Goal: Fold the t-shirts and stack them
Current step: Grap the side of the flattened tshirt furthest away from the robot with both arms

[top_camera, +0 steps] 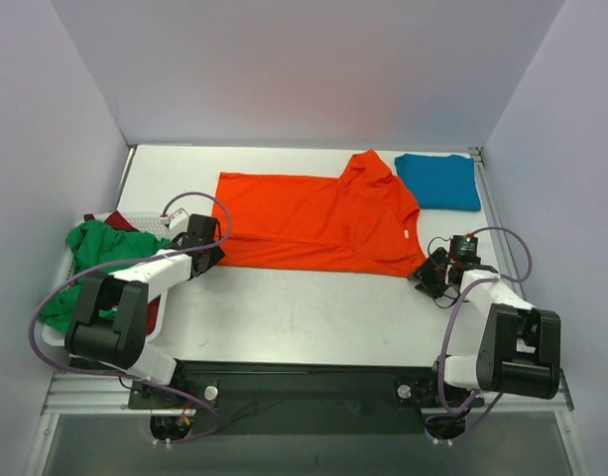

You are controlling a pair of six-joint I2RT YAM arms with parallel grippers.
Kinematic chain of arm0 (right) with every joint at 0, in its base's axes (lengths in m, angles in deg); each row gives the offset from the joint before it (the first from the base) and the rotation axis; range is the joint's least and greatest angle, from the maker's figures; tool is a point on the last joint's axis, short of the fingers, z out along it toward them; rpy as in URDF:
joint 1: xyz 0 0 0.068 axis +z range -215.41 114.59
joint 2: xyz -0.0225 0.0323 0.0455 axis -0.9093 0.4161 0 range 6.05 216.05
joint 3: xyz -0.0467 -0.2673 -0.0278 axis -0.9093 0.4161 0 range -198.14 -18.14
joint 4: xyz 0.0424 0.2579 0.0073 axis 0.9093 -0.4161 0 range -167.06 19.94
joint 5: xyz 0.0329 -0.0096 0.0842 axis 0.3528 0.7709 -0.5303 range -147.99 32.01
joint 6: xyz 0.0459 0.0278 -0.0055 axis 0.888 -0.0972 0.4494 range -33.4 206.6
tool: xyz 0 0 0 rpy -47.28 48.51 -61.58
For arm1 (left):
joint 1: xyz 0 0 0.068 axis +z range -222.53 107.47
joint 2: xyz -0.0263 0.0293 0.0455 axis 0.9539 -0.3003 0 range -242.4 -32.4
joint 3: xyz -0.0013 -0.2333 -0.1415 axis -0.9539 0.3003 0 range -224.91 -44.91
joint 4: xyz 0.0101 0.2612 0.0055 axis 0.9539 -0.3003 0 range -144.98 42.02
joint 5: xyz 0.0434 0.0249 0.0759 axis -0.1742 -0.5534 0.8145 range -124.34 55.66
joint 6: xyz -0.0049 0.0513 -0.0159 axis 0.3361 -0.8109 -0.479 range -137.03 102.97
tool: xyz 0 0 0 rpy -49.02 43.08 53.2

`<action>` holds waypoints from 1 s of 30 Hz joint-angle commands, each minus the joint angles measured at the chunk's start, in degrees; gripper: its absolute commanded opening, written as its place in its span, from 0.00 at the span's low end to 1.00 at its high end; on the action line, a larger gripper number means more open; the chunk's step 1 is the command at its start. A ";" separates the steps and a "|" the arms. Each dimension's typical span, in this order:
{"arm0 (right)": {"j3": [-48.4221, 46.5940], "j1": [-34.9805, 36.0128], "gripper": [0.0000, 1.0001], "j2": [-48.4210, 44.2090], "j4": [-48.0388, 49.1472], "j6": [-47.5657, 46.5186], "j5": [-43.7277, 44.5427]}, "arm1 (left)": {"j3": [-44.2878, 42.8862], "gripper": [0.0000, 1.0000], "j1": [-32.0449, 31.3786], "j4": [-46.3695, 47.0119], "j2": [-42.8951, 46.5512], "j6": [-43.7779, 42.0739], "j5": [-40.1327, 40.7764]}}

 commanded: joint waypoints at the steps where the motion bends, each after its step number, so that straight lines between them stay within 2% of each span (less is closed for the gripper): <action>1: -0.78 -1.30 0.36 2.00 1.03 -0.66 -0.98 | -1.47 0.55 0.09 1.82 -1.70 1.50 2.50; 5: -1.75 -2.27 0.36 3.85 1.12 -1.10 -0.80 | -2.17 0.52 -0.35 2.00 -3.02 1.50 3.47; 15: -2.89 -3.68 0.40 5.79 2.97 -1.98 0.69 | -2.61 0.51 -0.88 1.29 -4.95 1.59 5.58; 18: -3.42 -3.68 0.42 6.05 2.79 -2.15 1.65 | -3.05 0.47 -0.88 1.12 -5.65 1.50 5.67; 22: -4.39 -3.59 0.43 6.58 1.92 -2.77 3.41 | -3.31 0.35 -0.97 1.03 -6.18 1.33 5.67; 25: -4.91 -3.51 0.43 7.37 1.83 -2.86 4.38 | -3.40 0.30 -1.06 1.03 -6.45 1.32 5.84; 28: -5.70 -2.98 0.35 8.51 1.83 -2.95 5.52 | -3.49 0.21 -1.23 1.03 -6.45 1.32 5.84; 29: -6.05 -2.89 0.28 8.78 1.83 -3.03 5.70 | -3.49 0.18 -1.32 1.20 -6.27 1.15 5.76; 30: -6.23 -2.72 0.26 9.04 1.83 -2.95 5.96 | -3.49 0.15 -1.41 1.29 -6.18 0.63 5.49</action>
